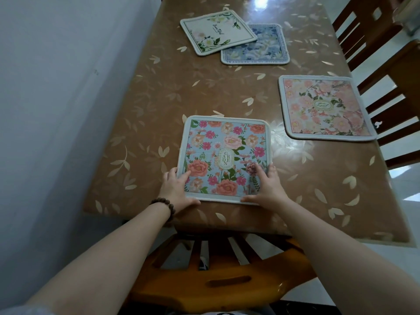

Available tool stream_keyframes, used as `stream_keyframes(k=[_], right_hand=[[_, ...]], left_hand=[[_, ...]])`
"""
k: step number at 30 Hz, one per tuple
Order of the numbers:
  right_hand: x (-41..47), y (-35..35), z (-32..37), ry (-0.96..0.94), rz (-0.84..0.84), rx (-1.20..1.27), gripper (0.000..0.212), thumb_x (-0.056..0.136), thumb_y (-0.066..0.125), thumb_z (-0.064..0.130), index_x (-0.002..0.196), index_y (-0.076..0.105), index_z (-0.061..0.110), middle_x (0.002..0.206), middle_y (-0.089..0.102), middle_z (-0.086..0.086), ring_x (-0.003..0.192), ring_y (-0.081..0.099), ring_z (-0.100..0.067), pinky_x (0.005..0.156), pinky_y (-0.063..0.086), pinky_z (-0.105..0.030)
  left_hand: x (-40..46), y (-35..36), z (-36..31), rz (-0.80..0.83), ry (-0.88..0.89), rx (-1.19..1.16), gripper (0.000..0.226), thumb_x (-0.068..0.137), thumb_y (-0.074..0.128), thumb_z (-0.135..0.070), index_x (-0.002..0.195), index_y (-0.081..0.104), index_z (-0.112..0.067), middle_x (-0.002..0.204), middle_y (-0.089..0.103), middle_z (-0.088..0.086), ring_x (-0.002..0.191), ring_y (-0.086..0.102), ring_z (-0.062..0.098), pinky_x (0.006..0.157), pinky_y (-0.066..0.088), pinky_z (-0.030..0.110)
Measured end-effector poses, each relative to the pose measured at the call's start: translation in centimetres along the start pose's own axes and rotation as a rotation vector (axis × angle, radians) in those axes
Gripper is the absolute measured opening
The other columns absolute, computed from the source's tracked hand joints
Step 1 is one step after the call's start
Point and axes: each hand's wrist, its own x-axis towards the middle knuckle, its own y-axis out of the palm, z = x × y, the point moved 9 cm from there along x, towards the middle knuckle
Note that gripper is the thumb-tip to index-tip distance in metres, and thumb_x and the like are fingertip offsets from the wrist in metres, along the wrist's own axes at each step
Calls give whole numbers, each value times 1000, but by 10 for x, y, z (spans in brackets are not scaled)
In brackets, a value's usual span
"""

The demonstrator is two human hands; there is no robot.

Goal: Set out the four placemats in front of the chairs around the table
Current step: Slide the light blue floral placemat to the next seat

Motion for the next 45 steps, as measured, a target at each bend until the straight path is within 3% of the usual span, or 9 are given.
stream_keyframes(k=[4,16,28,45], right_hand=[[-24,16,-1,1,39,-82,131,54,81,60,147,-8,36,154,-27,-12,140,-27,-28,114,2,-46],[-57,29,-2,-17,59,-157,129,58,79,59,147,-10,36,153,-28,-14,139,-28,-29,115,1,-45],[-60,29,-5,30,1,-45,123,58,80,57,148,0,36,157,-14,-14,143,-17,-29,115,4,-45],[-56,26,-7,39,-25,31,108,66,80,46,148,9,36,157,-13,-10,143,-18,-24,114,7,-47]], left_hand=[[-20,5,4,16,1,-10,100,64,79,-53,146,29,-24,150,19,11,137,13,28,113,24,42],[-60,24,9,-18,-25,40,100,66,78,-53,147,25,-25,150,18,11,136,13,28,114,23,41],[-65,27,11,-16,-28,62,99,66,77,-54,146,26,-26,149,19,10,136,14,27,113,24,41],[-50,25,12,14,8,102,100,66,76,-55,147,24,-27,152,13,11,137,9,29,114,21,44]])
